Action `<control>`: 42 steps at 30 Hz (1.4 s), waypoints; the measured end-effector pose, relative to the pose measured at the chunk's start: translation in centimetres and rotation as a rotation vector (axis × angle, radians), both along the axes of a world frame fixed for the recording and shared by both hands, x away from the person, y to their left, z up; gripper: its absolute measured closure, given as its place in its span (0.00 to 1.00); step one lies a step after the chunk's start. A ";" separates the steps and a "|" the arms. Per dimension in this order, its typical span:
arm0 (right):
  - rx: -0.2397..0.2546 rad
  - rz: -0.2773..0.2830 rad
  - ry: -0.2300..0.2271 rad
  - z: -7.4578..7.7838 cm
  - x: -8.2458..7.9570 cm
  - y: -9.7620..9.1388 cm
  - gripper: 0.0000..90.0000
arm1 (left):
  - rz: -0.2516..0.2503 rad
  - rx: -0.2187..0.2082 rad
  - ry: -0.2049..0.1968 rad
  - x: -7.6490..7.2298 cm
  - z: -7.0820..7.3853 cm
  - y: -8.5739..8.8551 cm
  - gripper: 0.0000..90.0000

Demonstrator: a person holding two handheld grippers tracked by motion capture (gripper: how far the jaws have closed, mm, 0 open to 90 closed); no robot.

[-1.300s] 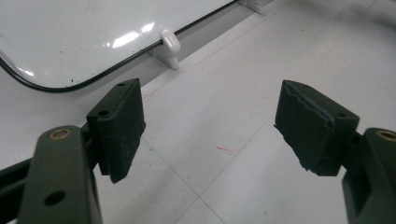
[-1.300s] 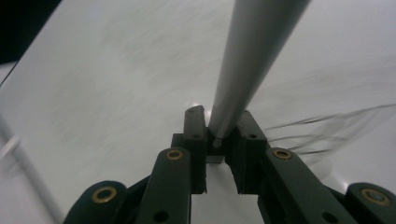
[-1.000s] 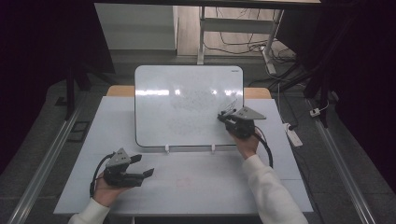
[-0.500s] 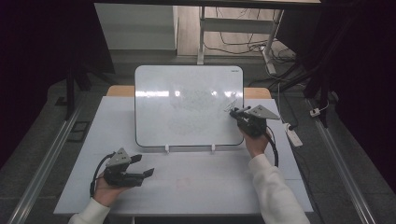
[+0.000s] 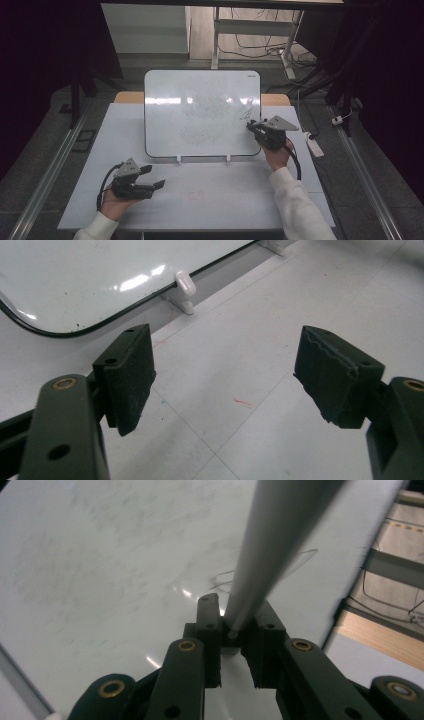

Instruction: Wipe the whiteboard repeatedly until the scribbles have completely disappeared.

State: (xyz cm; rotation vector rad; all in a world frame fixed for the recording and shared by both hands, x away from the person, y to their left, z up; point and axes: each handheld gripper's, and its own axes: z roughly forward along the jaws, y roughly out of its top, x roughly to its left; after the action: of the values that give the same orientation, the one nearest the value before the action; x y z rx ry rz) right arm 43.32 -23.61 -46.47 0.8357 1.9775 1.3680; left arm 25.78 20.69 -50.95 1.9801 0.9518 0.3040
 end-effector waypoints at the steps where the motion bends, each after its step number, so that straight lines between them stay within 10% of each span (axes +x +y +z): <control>1: 0.037 -0.039 -0.002 0.3 0.4 -0.6 0.86 | -0.003 0.002 -0.003 -0.1 0.0 0.0 0.27; 3: 0.092 -0.055 0.011 0.3 0.7 -1.0 0.86 | -0.003 0.000 -0.007 -0.2 0.1 0.0 0.27; 7: 0.005 0.015 -0.004 0.1 0.3 0.3 0.86 | 0.001 -0.004 -0.001 0.0 0.0 0.0 0.27; 11: 0.144 -0.058 0.017 0.8 1.7 -0.9 0.86 | -0.003 0.004 -0.004 -0.2 0.1 -0.1 0.27; 16: 0.016 0.058 0.012 0.3 0.8 1.5 0.86 | 0.005 -0.002 -0.001 0.0 0.0 0.1 0.27; 21: 0.118 -0.044 0.007 1.1 2.0 -0.1 0.86 | 0.001 -0.003 -0.009 -0.3 0.2 0.0 0.27; 26: 0.007 0.044 -0.001 0.5 0.9 1.6 0.86 | 0.007 -0.003 -0.003 -0.1 0.0 0.0 0.27; 30: 0.142 -0.048 0.011 1.3 2.2 0.3 0.86 | 0.001 -0.002 -0.008 -0.3 0.2 0.0 0.27; 34: 0.029 0.066 -0.004 0.2 0.9 3.0 0.86 | 0.007 -0.004 -0.007 -0.1 0.1 0.1 0.27; 42: 0.125 -0.081 -0.038 2.4 3.5 0.3 0.86 | 0.004 0.002 -0.011 -0.3 0.1 0.0 0.27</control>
State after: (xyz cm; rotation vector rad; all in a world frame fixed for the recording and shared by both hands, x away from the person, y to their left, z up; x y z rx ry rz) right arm 46.80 -23.26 -44.08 0.9301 1.8239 1.4613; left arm 25.51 20.71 -50.82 1.9766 0.9487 0.3178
